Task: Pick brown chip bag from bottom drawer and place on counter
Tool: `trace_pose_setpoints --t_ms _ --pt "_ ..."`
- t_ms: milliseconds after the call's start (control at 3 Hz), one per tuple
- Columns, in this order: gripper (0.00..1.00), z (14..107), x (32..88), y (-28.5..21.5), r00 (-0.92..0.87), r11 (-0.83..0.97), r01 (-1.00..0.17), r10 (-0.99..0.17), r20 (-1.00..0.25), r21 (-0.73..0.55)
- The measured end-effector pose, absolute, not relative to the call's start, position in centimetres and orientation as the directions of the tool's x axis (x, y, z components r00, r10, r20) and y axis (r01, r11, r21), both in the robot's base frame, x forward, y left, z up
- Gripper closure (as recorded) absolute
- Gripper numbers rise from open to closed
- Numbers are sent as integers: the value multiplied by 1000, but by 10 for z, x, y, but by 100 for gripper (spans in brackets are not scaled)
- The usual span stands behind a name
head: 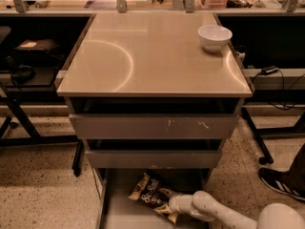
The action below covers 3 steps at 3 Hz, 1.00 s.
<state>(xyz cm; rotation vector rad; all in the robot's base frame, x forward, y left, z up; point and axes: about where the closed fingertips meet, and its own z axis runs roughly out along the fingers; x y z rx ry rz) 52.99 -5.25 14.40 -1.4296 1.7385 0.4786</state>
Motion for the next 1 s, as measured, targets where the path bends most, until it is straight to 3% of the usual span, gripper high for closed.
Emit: trace_pose_setpoints --t_ms 667,1000 --pt "88 144 530 -52 -24 284 -937 -628 -778 -201" --pt "100 144 530 -52 -24 284 -937 -628 -778 -201"
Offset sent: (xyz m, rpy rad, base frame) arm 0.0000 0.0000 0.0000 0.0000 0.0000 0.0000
